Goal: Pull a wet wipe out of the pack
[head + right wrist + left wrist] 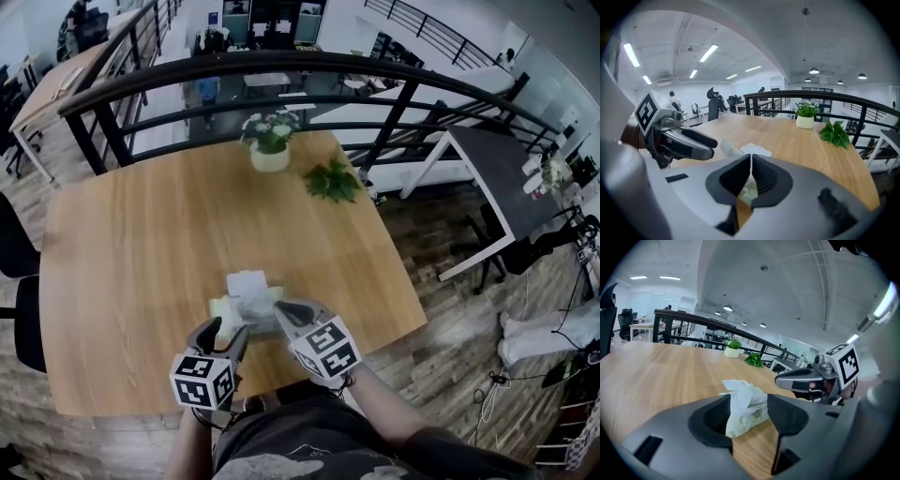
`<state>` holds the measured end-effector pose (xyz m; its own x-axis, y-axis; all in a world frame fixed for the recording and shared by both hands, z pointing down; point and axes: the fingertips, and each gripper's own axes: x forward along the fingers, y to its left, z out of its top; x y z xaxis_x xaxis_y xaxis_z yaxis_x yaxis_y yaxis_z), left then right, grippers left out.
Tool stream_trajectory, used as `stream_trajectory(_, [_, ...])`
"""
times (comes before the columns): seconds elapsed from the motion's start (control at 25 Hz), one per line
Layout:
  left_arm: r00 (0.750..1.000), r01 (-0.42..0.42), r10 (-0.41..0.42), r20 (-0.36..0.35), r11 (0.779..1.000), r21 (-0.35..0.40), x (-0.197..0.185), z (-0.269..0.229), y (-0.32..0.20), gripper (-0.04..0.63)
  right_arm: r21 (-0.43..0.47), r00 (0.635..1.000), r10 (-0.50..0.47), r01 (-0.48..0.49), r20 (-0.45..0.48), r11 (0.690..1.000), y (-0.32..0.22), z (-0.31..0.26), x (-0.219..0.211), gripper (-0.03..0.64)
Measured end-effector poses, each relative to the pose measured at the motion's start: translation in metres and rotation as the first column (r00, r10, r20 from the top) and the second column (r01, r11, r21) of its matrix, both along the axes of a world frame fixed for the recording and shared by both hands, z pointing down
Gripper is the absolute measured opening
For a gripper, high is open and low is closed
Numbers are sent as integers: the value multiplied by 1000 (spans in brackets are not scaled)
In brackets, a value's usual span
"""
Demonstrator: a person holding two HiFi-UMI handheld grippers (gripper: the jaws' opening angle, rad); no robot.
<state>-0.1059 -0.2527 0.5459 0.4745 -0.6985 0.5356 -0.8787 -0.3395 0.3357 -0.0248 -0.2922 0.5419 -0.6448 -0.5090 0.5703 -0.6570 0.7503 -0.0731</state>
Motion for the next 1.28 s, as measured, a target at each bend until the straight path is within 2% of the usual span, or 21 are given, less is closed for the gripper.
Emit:
stream_trajectory(0.2, [998,54,-54,15,998,-19,3,5,-14,238,-17,998,-59,59,-7,998,-9,7,3,25])
stream_trajectory(0.4, [996,90,-89,30,995,-38,4,9,-28,225,-21,983,-179,179,-46,984,-6,17,-5,25])
stream_trajectory(0.44, [995,97,-95,35,995,-39,3,10,-30,191,-30,978,-196,195,-66,980,-5,21,-5,26])
stream_trajectory(0.52, [993,111,-109,51,993,-37,0,10,-34,61,-57,968,-235,231,-84,971,-4,28,-7,26])
stream_trajectory(0.6, [992,114,-112,53,993,-38,-1,11,-35,26,-80,959,-275,270,-73,960,-2,32,-11,28])
stream_trajectory(0.72, [992,118,-116,39,992,-50,-1,11,-35,15,-100,946,-320,313,-60,944,0,34,-18,42])
stream_trajectory(0.8, [993,119,-117,34,991,-55,-2,11,-35,15,-121,934,-354,347,-42,930,3,34,-24,100])
stream_trajectory(0.92, [992,123,-121,31,991,-59,-5,9,-34,14,-134,912,-408,399,-46,907,9,36,-34,134])
stream_trajectory(1.04, [992,126,-125,19,990,-66,-5,9,-34,14,-147,892,-438,422,-108,895,11,45,-38,135])
stream_trajectory(1.16, [993,121,-120,15,990,-72,-5,10,-33,14,-127,883,-437,421,-169,898,6,53,-38,133])
stream_trajectory(1.28, [993,120,-119,11,990,-73,-8,9,-34,14,-79,876,-424,417,-230,905,-3,55,-38,84])
